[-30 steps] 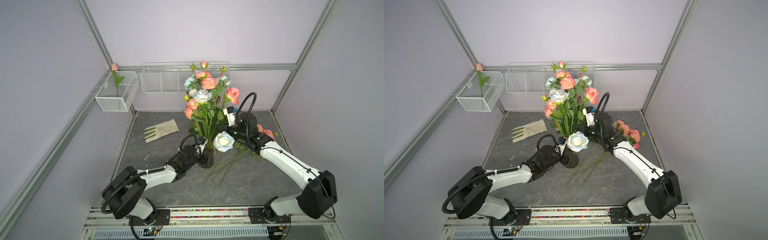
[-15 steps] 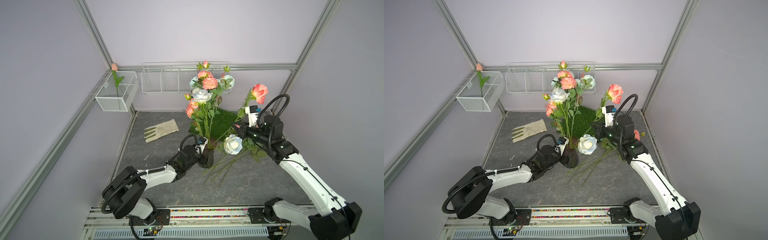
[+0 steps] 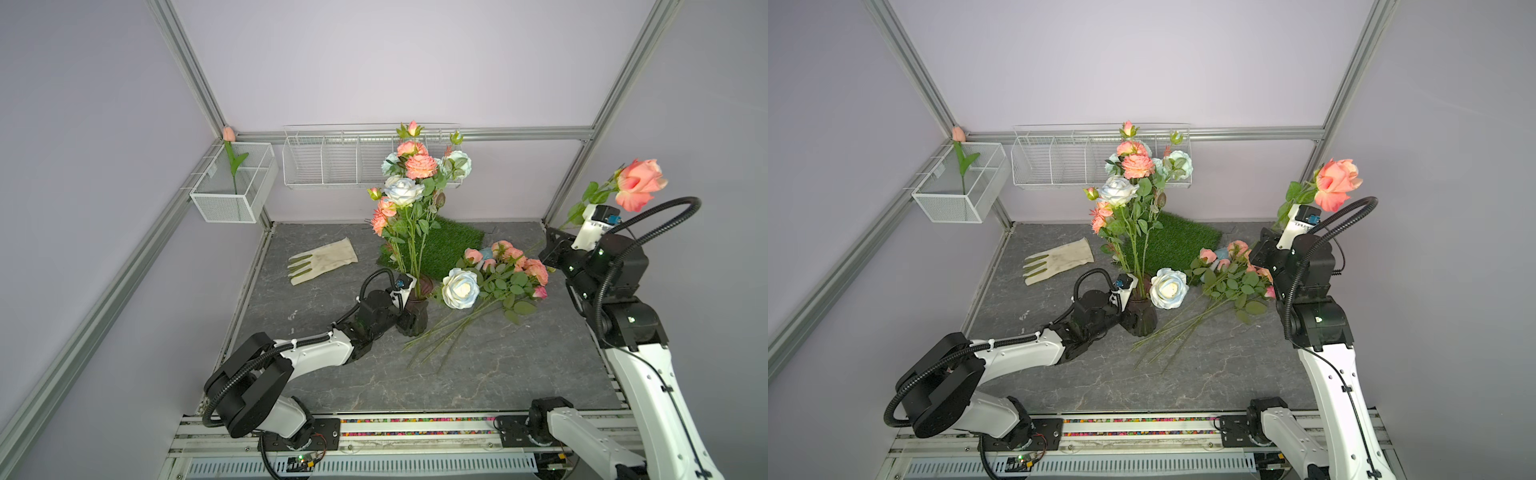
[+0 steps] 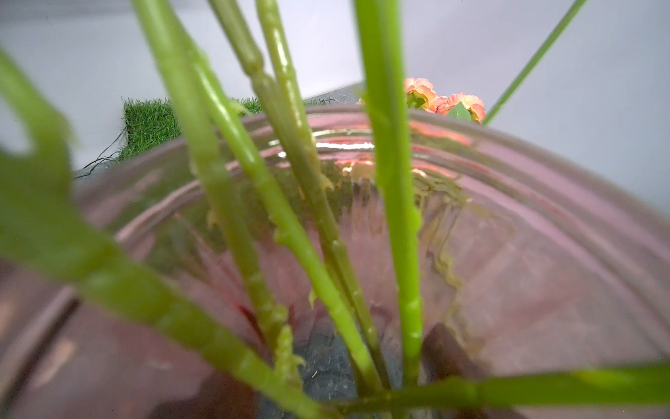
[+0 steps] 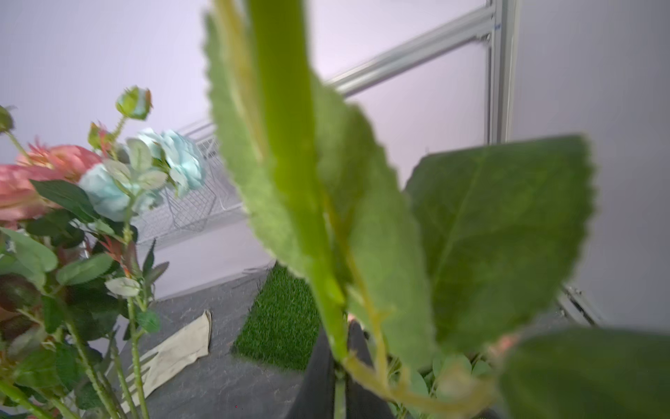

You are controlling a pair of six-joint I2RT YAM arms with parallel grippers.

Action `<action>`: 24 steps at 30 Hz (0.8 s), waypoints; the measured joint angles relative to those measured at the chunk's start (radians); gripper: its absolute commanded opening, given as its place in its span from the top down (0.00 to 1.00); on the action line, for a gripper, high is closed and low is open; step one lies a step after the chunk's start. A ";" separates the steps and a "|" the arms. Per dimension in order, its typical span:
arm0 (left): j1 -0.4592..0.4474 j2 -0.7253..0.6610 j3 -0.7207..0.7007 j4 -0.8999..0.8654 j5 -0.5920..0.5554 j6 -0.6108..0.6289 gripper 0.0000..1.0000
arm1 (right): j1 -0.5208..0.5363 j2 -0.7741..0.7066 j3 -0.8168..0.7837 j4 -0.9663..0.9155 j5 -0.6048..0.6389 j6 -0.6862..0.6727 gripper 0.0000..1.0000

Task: Pick out pink flowers from the vase
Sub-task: Place the flower at the center of the board.

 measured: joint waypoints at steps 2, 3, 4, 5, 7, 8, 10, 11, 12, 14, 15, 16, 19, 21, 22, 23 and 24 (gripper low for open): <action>0.000 0.000 0.000 0.000 0.000 0.000 1.00 | -0.027 0.043 -0.058 0.011 -0.109 0.083 0.94; 0.000 0.000 0.000 0.000 0.000 0.000 1.00 | -0.036 0.074 -0.091 0.025 -0.164 0.126 0.94; 0.000 0.000 0.000 0.000 0.000 0.000 1.00 | -0.043 0.103 -0.121 0.040 -0.212 0.165 0.94; 0.000 0.000 0.000 0.000 0.000 0.000 1.00 | -0.050 0.143 -0.156 0.057 -0.273 0.215 0.93; 0.000 0.000 0.000 0.000 0.000 0.000 1.00 | -0.055 0.214 -0.203 0.089 -0.359 0.288 0.92; 0.000 0.000 0.000 0.000 0.000 0.000 1.00 | -0.057 0.259 -0.221 0.109 -0.408 0.329 0.92; 0.000 0.000 0.000 0.000 0.000 0.000 1.00 | -0.056 0.333 -0.234 0.146 -0.470 0.383 0.90; 0.000 0.000 0.000 0.000 0.000 0.000 1.00 | -0.056 0.379 -0.237 0.174 -0.498 0.411 0.90; 0.000 0.000 0.000 0.000 0.000 0.000 1.00 | -0.056 0.417 -0.240 0.203 -0.514 0.435 0.88; 0.000 0.000 0.000 0.000 0.000 0.000 1.00 | -0.056 0.478 -0.255 0.266 -0.529 0.480 0.80; 0.000 0.000 0.000 0.000 0.000 0.000 1.00 | -0.055 0.508 -0.268 0.298 -0.532 0.507 0.73; 0.000 0.000 0.000 -0.001 0.000 0.000 1.00 | -0.053 0.527 -0.278 0.319 -0.531 0.528 0.65; 0.000 0.000 0.000 -0.001 0.000 0.000 1.00 | -0.043 0.549 -0.301 0.344 -0.509 0.558 0.51; 0.000 0.000 0.000 -0.001 -0.001 0.000 1.00 | -0.028 0.530 -0.303 0.331 -0.459 0.556 0.47; 0.000 0.000 0.000 -0.001 -0.001 0.000 1.00 | -0.020 0.514 -0.303 0.317 -0.438 0.547 0.47; 0.000 0.000 0.000 -0.001 -0.001 0.000 1.00 | -0.008 0.485 -0.302 0.292 -0.402 0.532 0.46; 0.000 0.000 0.000 -0.001 -0.001 0.000 1.00 | 0.008 0.449 -0.301 0.263 -0.363 0.513 0.46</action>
